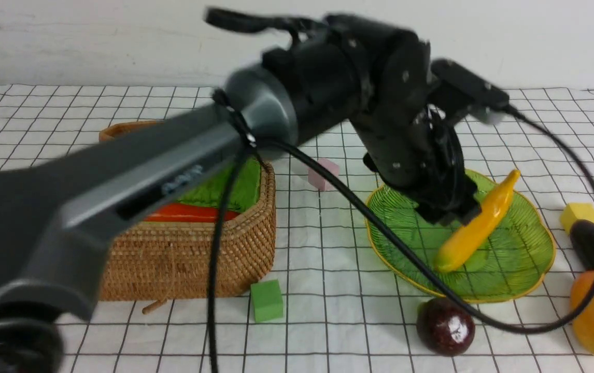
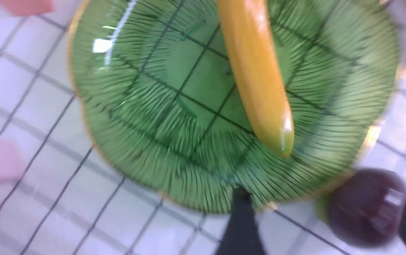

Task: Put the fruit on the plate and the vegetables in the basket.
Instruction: Use the right arm to grab a mangosteen and put it into the right plate

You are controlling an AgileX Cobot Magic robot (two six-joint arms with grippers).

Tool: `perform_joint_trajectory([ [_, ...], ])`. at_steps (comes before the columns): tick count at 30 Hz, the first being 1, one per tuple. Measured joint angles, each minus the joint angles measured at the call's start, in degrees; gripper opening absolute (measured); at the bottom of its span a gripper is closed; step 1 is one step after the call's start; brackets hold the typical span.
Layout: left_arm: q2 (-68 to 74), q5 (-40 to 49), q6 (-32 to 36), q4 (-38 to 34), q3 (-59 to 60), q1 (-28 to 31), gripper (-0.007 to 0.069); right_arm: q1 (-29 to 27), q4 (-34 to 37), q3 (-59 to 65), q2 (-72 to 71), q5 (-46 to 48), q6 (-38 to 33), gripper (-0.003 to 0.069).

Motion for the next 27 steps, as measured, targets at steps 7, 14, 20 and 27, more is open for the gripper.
perform_joint_trajectory([
  [7, -22.07, 7.67, -11.35, 2.69, 4.55, 0.0, -0.001, 0.0, 7.93, 0.0, 15.62, -1.34, -3.61, 0.0202],
  [14, -40.23, 9.27, -16.98, 6.15, 22.51, 0.0, -0.0013, 0.0, 13.74, 0.0, 25.98, -3.42, -7.01, 0.0171],
  [20, -64.08, -5.23, -21.2, 5.48, 54.27, 0.0, -0.0013, 1.3, 16.33, 0.0, 33.75, -3.95, -7.72, 0.0108],
  [27, -80.68, -18.79, -23.24, 4.26, 73.3, 0.0, -0.0013, 10.62, 13.19, 0.0, 42.47, -9.93, -3.25, 0.0144],
])
